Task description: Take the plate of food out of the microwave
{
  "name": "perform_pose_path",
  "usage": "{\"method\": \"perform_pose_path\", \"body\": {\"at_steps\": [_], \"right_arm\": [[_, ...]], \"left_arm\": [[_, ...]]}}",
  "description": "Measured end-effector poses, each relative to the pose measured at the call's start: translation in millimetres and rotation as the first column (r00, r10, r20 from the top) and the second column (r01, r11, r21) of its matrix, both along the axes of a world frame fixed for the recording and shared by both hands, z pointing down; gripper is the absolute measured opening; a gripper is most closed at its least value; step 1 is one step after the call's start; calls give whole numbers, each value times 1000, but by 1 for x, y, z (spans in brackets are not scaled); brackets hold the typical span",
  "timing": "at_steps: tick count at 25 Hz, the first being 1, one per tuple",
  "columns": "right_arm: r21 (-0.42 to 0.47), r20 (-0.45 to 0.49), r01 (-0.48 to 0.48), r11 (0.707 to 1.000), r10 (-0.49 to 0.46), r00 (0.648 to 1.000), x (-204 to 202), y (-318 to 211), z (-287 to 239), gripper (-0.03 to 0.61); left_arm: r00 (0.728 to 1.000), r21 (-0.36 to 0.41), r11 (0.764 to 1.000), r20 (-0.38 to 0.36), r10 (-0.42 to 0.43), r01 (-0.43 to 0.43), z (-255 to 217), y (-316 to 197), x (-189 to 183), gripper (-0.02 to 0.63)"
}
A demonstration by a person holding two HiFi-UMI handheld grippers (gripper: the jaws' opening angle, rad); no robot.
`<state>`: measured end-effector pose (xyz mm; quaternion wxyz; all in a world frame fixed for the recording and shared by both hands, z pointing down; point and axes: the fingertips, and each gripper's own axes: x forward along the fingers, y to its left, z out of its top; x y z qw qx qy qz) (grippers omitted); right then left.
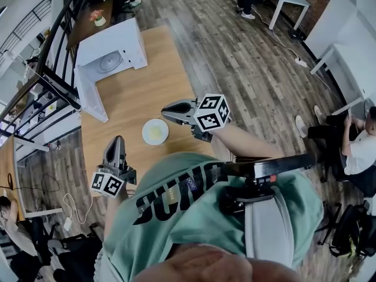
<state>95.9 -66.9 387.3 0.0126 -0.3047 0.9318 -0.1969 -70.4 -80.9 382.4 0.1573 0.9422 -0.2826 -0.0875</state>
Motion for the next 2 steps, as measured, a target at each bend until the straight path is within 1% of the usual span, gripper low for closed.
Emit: {"method": "perform_pose_path", "body": {"at_steps": [2], "right_arm": [[1,-3,1,1000,-1,1000,-1,0,-2,6]], "left_arm": [[1000,-1,1000,-4,-5,5,-1,0,-3,-5]]}}
